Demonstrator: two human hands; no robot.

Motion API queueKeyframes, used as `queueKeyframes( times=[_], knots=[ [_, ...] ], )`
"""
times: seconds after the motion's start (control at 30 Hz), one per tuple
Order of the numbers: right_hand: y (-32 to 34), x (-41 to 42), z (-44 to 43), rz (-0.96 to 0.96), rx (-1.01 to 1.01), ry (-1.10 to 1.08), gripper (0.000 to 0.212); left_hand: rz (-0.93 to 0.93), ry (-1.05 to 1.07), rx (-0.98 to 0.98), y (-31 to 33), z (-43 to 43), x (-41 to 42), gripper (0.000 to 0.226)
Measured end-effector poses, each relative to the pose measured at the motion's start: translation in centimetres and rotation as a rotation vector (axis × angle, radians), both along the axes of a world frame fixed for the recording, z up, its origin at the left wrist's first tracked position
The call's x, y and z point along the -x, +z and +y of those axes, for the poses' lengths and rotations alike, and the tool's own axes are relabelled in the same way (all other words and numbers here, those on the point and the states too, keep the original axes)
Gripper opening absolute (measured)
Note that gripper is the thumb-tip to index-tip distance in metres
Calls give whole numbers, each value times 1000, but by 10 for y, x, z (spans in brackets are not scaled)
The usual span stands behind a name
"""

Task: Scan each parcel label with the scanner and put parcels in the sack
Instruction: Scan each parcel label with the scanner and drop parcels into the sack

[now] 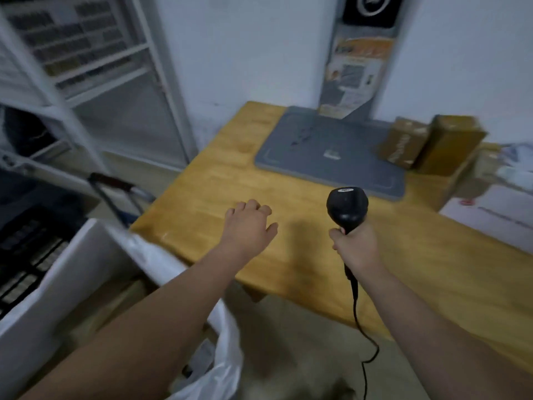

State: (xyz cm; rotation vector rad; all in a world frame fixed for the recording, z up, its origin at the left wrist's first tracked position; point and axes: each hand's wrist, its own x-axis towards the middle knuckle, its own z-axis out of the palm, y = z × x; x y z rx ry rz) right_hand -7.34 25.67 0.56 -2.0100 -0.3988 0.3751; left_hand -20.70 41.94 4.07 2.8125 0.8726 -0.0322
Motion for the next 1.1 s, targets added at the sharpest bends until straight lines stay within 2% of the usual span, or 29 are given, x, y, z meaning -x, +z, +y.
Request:
queueKeyframes(
  times=[0.27,0.43,0.6,0.7,0.8,0.9,1.0,1.1],
  knots=[
    [36,-149,-135,-69,104,-279,22,-99,-216,63,17,-102,-186,45],
    [54,-222,-176,-123,115,-287,13,-132,-252,151,17,-137,-272,47],
    [55,-275,-156,-73,113,-249,10,-86,-204,226,12,-128,-335,51],
    [57,-308,-128,-79,110,-236,17,-44,-196,206,8,-103,-375,56],
    [63,-346,-100,-34,36,-234,11,-54,-192,197,9,-79,-419,61],
    [62,-381,-79,27,-29,-253,19,-92,-197,206,6,-62,-466,66],
    [52,-405,-70,47,-19,-254,25,-72,-200,212,1,-53,-513,82],
    [42,-423,-69,31,32,-255,18,18,-197,214,-1,-52,-556,99]
  ],
)
